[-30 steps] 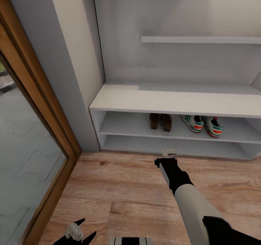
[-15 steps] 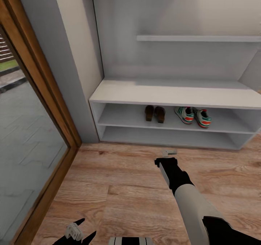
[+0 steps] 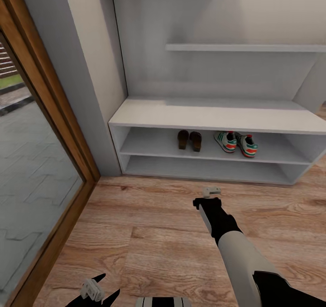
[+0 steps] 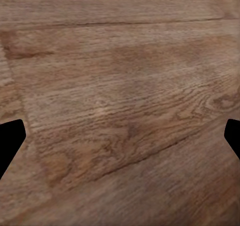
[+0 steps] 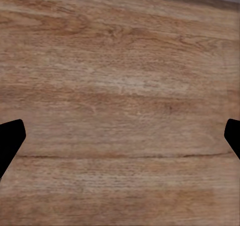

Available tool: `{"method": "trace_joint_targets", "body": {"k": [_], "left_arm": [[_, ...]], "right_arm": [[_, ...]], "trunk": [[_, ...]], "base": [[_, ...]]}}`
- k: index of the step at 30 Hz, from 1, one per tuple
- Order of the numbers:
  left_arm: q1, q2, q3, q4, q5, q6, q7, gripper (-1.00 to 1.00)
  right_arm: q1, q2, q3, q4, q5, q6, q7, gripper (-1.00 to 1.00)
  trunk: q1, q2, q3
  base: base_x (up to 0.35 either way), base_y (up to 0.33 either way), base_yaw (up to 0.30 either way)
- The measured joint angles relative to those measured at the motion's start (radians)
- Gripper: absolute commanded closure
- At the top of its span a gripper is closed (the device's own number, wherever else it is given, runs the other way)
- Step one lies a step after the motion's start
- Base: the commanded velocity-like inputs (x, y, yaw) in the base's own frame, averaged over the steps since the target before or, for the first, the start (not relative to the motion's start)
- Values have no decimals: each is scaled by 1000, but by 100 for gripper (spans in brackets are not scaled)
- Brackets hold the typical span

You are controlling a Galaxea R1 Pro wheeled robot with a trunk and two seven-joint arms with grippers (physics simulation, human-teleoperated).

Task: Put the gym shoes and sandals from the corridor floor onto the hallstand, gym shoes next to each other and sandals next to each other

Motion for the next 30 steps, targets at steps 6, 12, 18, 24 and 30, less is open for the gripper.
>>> {"method": "trace_joint_targets", "body": {"k": [6, 12, 18, 24, 30], "left_arm": [[1, 2, 4, 0, 1, -1, 0, -100], [4, 3, 4, -1, 1, -1, -2, -100], [6, 4, 6, -9, 1, 0, -3, -100], [6, 4, 5, -12, 1, 1, 0, -100], [6, 4, 5, -12, 1, 1, 0, -100]], "right_arm": [[1, 0, 0, 1, -1, -41, -1, -100], [2, 0, 0, 17, -4, -55, 0, -100], [2, 0, 1, 45, -5, -118, -1, -100], [3, 0, 0, 47, -4, -137, 4, -100], [5, 0, -1, 47, -4, -154, 7, -100]], "trunk": [[0, 0, 0], [0, 0, 0], [0, 0, 0], [0, 0, 0], [0, 0, 0]], "base": [[-1, -2, 0], [0, 0, 0], [0, 0, 0], [0, 0, 0], [0, 0, 0]]}}
